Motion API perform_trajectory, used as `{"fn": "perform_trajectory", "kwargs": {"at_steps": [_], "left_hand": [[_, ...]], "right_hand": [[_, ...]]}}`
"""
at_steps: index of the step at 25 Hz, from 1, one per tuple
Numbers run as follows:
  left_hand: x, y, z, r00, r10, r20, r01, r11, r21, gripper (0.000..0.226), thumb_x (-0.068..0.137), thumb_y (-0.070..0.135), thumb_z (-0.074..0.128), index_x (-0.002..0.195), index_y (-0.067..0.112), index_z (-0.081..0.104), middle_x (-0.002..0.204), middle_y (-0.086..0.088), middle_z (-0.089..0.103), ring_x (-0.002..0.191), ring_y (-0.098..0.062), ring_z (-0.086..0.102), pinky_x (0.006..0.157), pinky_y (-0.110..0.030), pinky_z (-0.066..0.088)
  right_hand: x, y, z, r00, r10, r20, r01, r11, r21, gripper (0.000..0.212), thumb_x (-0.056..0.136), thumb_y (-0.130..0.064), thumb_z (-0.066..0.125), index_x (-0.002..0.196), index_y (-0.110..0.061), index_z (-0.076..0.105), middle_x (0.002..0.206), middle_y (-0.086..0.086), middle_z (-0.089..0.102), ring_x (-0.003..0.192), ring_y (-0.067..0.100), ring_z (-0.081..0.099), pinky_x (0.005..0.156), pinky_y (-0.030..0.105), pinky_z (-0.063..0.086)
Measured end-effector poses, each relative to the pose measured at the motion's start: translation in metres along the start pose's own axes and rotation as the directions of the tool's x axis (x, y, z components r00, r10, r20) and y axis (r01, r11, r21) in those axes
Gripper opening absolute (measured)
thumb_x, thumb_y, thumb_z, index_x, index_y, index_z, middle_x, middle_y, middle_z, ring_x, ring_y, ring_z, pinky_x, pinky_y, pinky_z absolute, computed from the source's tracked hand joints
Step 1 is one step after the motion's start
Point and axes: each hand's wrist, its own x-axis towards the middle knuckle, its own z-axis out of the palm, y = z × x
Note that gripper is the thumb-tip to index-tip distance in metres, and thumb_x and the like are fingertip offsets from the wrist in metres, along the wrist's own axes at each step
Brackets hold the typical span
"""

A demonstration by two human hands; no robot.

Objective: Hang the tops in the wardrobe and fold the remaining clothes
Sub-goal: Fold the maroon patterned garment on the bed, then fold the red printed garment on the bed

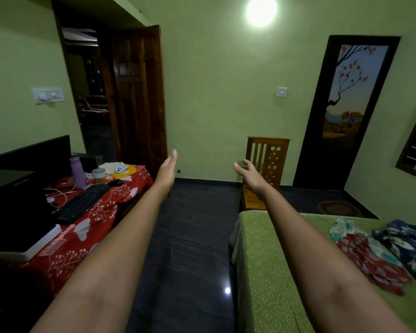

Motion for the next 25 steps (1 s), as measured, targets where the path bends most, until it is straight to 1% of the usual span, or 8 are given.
{"fn": "perform_trajectory", "kwargs": {"at_steps": [5,9,10,12,14,18,22,25], "left_hand": [[0.139,-0.038,0.023,1.000,-0.020,0.016,0.020,1.000,-0.021,0.066,0.097,0.058,0.029,0.150,0.018,0.025,0.156,-0.001,0.027,0.143,-0.022,0.025,0.118,-0.042,0.020],[0.267,-0.035,0.044,0.997,0.032,0.073,-0.031,0.999,-0.015,0.066,0.098,0.055,0.030,0.150,0.015,0.024,0.156,-0.001,0.027,0.144,-0.021,0.023,0.118,-0.042,0.019],[0.296,-0.033,0.050,0.995,0.047,0.086,-0.047,0.999,-0.006,0.065,0.098,0.054,0.030,0.150,0.015,0.024,0.156,-0.002,0.027,0.144,-0.021,0.024,0.118,-0.042,0.019],[0.356,-0.033,0.067,0.991,0.071,0.113,-0.072,0.997,0.005,0.065,0.098,0.055,0.030,0.150,0.016,0.024,0.156,-0.001,0.027,0.143,-0.021,0.024,0.118,-0.042,0.019],[0.402,-0.046,0.090,0.987,0.050,0.151,-0.055,0.998,0.028,0.065,0.098,0.055,0.030,0.150,0.015,0.026,0.156,-0.001,0.028,0.143,-0.021,0.026,0.118,-0.042,0.021],[0.487,-0.079,0.140,0.974,0.014,0.226,-0.025,0.998,0.049,0.064,0.099,0.053,0.030,0.149,0.014,0.027,0.155,-0.001,0.029,0.142,-0.021,0.027,0.118,-0.043,0.021],[0.590,-0.084,0.195,0.972,0.058,0.228,-0.056,0.998,-0.018,0.063,0.099,0.052,0.033,0.149,0.014,0.028,0.154,-0.001,0.031,0.142,-0.021,0.027,0.118,-0.043,0.022],[0.658,-0.069,0.248,0.960,0.087,0.268,-0.073,0.995,-0.062,0.063,0.097,0.054,0.035,0.149,0.017,0.029,0.153,0.001,0.033,0.142,-0.020,0.028,0.117,-0.044,0.022]], "right_hand": [[0.138,0.039,0.005,0.999,0.038,-0.011,-0.038,0.999,-0.021,0.075,0.095,-0.048,0.048,0.153,-0.020,0.010,0.158,0.008,0.017,0.142,0.031,0.024,0.114,0.049,0.025],[0.255,0.027,-0.007,0.998,0.032,-0.056,-0.032,0.999,0.002,0.078,0.094,-0.050,0.048,0.154,-0.021,0.007,0.158,0.008,0.019,0.141,0.032,0.026,0.103,0.041,0.038],[0.280,0.022,-0.011,0.997,0.022,-0.080,-0.021,1.000,0.016,0.078,0.095,-0.050,0.047,0.154,-0.021,0.006,0.158,0.008,0.020,0.141,0.032,0.026,0.106,0.042,0.037],[0.333,0.022,-0.020,0.992,0.010,-0.127,-0.004,0.999,0.047,0.077,0.095,-0.048,0.046,0.154,-0.021,0.004,0.158,0.008,0.020,0.142,0.032,0.025,0.114,0.047,0.025],[0.373,0.036,-0.025,0.990,0.063,-0.125,-0.060,0.998,0.030,0.078,0.095,-0.049,0.046,0.154,-0.022,0.002,0.158,0.008,0.021,0.142,0.032,0.024,0.114,0.050,0.021],[0.456,0.083,-0.044,0.975,0.156,-0.156,-0.151,0.987,0.044,0.080,0.094,-0.052,0.046,0.154,-0.024,0.001,0.158,0.011,0.017,0.143,0.034,0.022,0.115,0.052,0.020],[0.558,0.089,-0.091,0.973,0.114,-0.200,-0.119,0.993,-0.013,0.082,0.091,-0.059,0.045,0.153,-0.026,0.002,0.159,0.010,0.015,0.143,0.034,0.021,0.115,0.054,0.020],[0.624,0.071,-0.143,0.967,0.072,-0.246,-0.079,0.997,-0.021,0.084,0.092,-0.058,0.046,0.154,-0.023,0.001,0.158,0.010,0.018,0.144,0.032,0.021,0.115,0.051,0.019]]}}
